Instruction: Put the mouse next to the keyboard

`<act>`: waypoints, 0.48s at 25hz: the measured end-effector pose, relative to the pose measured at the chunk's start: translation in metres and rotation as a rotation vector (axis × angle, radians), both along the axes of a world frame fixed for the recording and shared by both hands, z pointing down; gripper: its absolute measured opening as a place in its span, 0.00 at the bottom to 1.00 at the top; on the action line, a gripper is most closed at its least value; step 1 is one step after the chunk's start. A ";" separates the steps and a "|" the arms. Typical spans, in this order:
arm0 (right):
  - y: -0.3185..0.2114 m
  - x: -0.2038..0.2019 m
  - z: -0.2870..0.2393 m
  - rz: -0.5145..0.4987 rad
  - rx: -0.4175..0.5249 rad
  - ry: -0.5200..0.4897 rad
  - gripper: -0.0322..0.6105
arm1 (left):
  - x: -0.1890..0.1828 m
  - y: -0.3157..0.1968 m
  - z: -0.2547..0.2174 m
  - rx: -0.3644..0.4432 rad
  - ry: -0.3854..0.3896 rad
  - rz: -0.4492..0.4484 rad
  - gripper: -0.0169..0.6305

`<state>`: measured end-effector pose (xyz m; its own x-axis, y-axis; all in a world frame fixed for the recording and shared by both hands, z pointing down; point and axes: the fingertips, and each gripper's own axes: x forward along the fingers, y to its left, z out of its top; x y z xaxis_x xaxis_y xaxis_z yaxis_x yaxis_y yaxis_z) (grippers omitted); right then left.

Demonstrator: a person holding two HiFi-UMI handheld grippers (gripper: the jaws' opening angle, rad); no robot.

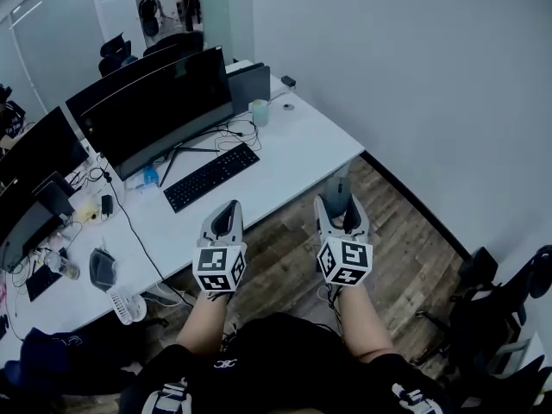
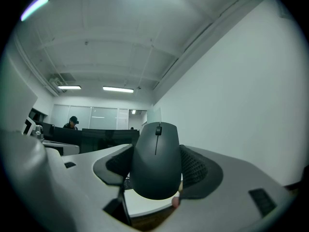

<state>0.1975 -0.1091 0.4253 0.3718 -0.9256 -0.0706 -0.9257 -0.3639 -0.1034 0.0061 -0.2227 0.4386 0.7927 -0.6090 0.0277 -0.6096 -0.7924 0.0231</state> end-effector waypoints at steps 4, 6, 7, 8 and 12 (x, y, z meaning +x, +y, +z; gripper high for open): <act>-0.039 0.006 0.004 -0.023 -0.015 -0.001 0.53 | 0.006 -0.033 0.006 -0.014 -0.004 -0.016 0.05; -0.055 0.009 0.007 -0.033 -0.020 -0.008 0.53 | 0.007 -0.045 0.011 -0.021 -0.014 -0.025 0.05; -0.063 0.010 0.009 -0.038 -0.020 -0.013 0.53 | 0.007 -0.051 0.013 -0.026 -0.019 -0.032 0.05; -0.070 0.011 0.010 -0.044 -0.021 -0.019 0.53 | 0.007 -0.057 0.016 -0.031 -0.024 -0.040 0.05; -0.099 0.020 0.017 -0.073 -0.019 -0.032 0.53 | 0.008 -0.079 0.018 -0.027 -0.031 -0.077 0.05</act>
<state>0.2174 -0.2081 0.4423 0.3046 -0.9515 -0.0420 -0.9463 -0.2974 -0.1266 0.0145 -0.3021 0.4571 0.7418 -0.6671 0.0689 -0.6697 -0.7422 0.0241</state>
